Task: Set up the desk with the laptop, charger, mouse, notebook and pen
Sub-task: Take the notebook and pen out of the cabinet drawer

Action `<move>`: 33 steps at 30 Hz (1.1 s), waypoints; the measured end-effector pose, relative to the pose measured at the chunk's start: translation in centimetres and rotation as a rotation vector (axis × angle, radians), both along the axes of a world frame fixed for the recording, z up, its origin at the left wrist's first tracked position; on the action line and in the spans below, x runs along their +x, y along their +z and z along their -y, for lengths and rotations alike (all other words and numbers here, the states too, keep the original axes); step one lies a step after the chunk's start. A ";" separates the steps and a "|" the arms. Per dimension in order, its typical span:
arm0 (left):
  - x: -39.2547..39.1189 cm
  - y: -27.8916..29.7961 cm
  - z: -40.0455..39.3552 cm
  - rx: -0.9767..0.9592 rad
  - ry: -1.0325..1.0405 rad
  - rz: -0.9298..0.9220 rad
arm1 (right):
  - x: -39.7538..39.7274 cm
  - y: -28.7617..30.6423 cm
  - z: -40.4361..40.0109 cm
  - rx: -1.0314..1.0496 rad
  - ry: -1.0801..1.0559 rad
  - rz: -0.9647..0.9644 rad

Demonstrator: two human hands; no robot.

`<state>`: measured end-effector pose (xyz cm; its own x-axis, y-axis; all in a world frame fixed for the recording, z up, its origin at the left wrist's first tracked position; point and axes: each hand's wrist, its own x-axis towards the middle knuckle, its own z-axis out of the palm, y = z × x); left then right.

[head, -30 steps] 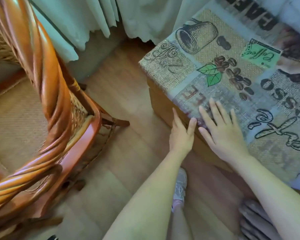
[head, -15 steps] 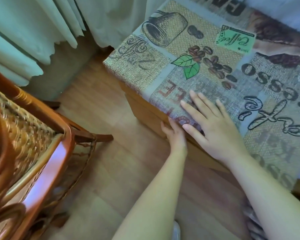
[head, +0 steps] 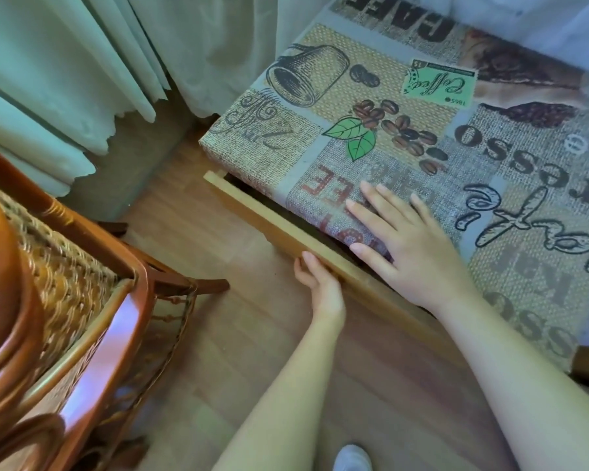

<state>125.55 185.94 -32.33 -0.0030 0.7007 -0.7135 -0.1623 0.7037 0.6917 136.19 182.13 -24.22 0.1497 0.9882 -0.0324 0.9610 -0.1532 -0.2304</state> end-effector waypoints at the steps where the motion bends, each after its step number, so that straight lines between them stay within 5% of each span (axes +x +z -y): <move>1: -0.9 0.3 0.5 0.067 -0.104 -0.163 | 0.0 0.0 0.0 0.001 -0.001 0.003; 6: -6.2 2.0 -0.4 1.164 -0.713 -1.191 | 0.0 0.0 0.1 0.006 -0.004 0.021; 10: -8.1 1.0 -1.6 1.645 -1.030 -1.409 | -0.1 0.0 0.1 0.006 -0.007 0.035; 15: -9.3 1.0 -3.1 1.798 -1.241 -1.422 | -0.2 -0.2 0.1 0.002 -0.013 0.061; 27: -8.1 4.9 -4.2 1.901 -1.121 -1.225 | -1.9 -0.7 0.8 0.010 -0.177 0.164; 33: -9.1 5.0 -4.1 1.801 -1.254 -1.190 | -2.1 -1.0 0.8 0.020 -0.189 0.143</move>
